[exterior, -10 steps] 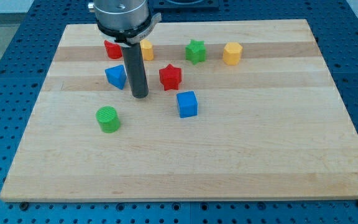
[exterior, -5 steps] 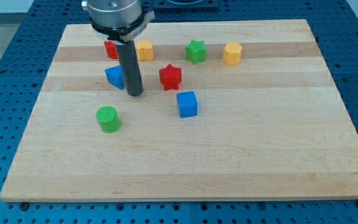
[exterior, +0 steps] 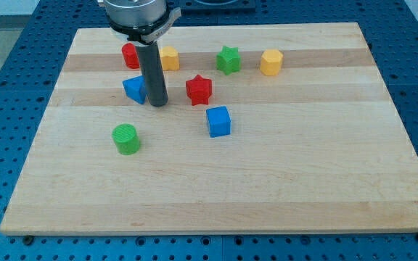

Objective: Move the blue triangle slightly to the left

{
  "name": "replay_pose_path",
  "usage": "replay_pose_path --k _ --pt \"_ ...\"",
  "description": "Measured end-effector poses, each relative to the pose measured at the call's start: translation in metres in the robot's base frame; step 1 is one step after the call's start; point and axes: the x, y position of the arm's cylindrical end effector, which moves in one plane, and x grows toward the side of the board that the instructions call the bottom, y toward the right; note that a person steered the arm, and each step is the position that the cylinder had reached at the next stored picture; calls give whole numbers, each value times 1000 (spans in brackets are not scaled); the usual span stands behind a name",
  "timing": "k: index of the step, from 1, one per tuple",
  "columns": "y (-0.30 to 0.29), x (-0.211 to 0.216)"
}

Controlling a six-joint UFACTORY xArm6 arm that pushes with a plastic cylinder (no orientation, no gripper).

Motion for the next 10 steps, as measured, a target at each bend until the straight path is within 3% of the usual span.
replay_pose_path --k 4,8,10 --pt "1 -21" --pt "-57 -21" --pt "-53 -60"
